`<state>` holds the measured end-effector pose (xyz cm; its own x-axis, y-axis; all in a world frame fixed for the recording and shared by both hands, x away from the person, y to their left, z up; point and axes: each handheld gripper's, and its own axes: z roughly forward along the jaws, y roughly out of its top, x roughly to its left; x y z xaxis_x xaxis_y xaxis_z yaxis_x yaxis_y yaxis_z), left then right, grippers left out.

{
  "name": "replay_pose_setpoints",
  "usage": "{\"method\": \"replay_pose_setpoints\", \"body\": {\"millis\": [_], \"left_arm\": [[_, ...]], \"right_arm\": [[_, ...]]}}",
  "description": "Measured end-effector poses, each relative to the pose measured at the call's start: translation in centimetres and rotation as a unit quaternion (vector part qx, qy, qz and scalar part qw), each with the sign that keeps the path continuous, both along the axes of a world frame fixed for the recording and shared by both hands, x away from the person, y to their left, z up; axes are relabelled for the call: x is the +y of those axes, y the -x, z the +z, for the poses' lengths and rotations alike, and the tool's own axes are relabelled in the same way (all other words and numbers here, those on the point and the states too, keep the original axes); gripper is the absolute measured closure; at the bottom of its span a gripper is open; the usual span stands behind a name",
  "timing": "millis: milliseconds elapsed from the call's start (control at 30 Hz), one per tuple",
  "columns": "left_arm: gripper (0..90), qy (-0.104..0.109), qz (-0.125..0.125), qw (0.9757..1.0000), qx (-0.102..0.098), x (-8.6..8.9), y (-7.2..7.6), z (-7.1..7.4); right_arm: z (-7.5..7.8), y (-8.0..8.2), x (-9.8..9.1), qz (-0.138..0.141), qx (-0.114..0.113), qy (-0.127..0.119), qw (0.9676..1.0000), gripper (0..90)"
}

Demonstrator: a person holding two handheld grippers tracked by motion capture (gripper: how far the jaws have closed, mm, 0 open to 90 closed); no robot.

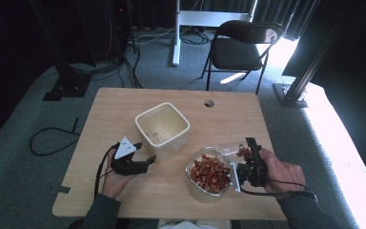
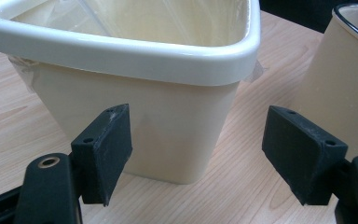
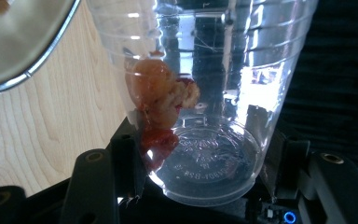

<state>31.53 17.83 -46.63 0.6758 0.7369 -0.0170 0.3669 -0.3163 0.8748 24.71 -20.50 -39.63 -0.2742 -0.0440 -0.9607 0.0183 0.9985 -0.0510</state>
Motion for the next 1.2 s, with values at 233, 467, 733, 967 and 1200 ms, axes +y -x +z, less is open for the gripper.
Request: {"method": "replay_pose_setpoints", "body": {"millis": [233, 467, 733, 967, 1200], "left_arm": [[24.8, 0.0, 0.0, 1.0, 0.001, 0.0, 0.0, 0.0], [24.7, 0.0, -0.001, 1.0, 0.001, 0.0, 0.0, 0.0], [24.8, 0.0, -0.002, 1.0, 0.001, 0.0, 0.0, 0.0], [24.8, 0.001, -0.001, 1.0, 0.001, 0.0, 0.0, -0.1], [24.8, 0.004, 0.001, 1.0, 0.002, 0.0, -0.1, -0.1]], "right_arm": [[-0.1, -0.2, -0.2, -0.006, 0.0, 0.001, 1.0, 42.4], [-0.2, -0.1, 0.0, -0.001, 0.001, 0.005, 1.0, 42.4], [-0.2, 0.0, 0.5, 0.006, -0.004, 0.017, 0.9998, 42.4], [-0.3, 0.5, 1.2, 0.02, -0.008, 0.031, 0.9993, 42.4], [-0.3, 0.1, 0.6, 0.004, -0.008, 0.021, 0.9997, 42.4]]}}
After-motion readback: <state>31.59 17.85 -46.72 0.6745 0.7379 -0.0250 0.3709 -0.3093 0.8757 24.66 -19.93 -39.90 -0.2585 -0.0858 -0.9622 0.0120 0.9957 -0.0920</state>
